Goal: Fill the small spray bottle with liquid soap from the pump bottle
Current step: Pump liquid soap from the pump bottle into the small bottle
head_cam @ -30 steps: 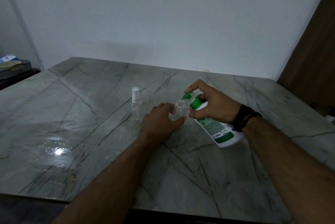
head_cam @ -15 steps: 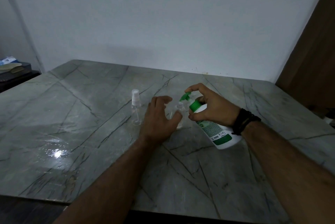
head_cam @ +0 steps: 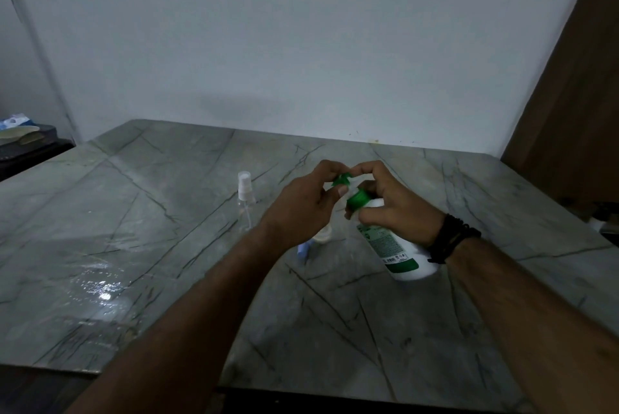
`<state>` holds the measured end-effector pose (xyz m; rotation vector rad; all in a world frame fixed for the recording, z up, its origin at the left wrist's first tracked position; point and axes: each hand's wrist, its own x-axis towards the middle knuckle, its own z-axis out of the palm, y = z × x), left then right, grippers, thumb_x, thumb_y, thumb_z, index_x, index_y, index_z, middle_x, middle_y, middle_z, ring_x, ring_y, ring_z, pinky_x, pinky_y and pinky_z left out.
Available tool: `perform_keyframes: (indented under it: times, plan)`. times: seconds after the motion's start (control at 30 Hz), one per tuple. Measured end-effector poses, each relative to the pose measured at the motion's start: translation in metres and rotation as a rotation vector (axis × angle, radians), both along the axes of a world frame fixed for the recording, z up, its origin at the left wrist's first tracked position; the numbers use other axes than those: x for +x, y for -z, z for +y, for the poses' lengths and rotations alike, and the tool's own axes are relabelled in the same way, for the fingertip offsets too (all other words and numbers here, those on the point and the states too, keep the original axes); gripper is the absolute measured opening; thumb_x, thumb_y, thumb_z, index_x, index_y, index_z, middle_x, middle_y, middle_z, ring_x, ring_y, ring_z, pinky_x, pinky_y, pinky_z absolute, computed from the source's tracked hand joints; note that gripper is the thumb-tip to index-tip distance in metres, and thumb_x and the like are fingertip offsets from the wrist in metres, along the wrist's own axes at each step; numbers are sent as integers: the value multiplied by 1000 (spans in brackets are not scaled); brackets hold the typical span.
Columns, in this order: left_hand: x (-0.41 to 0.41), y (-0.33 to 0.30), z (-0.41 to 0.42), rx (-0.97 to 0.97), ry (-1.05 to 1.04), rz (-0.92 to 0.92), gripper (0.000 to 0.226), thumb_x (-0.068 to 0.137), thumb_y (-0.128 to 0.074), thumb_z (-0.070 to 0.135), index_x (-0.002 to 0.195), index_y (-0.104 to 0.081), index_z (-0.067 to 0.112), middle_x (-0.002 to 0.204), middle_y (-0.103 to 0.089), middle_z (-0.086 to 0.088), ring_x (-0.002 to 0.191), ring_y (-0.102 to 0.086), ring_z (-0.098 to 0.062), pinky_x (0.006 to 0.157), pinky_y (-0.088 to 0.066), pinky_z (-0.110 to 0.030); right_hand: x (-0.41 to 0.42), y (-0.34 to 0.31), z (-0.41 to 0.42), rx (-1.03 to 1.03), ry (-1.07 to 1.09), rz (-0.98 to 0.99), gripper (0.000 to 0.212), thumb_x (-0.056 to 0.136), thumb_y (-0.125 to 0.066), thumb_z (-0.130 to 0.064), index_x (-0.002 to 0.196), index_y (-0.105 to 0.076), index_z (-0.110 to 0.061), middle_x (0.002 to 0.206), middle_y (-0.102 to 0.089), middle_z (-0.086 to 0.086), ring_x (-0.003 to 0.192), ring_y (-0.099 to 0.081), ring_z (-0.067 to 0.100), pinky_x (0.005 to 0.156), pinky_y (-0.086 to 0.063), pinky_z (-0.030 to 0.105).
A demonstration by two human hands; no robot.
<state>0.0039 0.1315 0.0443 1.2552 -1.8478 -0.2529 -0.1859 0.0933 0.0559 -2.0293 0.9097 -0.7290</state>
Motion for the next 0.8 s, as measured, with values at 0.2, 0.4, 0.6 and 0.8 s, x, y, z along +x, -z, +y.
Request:
perform_keyframes:
  times: [0.2,0.4,0.6,0.8]
  plan:
    - [1,-12,1,47,43,-96,29,98,-52,22,126,-50,17,122,-61,-6,86,-63,-19,81,-52,-41,-10,2,0,62,-42,-14,73,71,-66,-10,135,-35,-26,115,-68,12,105,-65,39,89,-55,50]
    - [-1,-17,1,74,75,-80,27,98,-52,22,124,-52,18,121,-60,-3,90,-61,-15,82,-51,-35,-22,4,1,188,-112,-55,84,72,-62,-5,143,-34,-41,118,-71,13,111,-67,33,90,-55,47]
    - [-1,-23,-2,137,106,-74,27,94,-58,27,120,-55,20,117,-64,2,89,-63,-12,81,-52,-32,-22,5,3,195,-80,-99,91,69,-66,-10,141,-34,-55,113,-65,22,103,-65,42,88,-54,51]
    - [2,-25,-3,163,97,-77,27,93,-60,30,118,-58,20,113,-65,6,89,-63,-9,82,-53,-33,-25,8,5,222,-85,-85,94,67,-62,-12,140,-30,-62,118,-64,18,98,-67,35,80,-56,40]
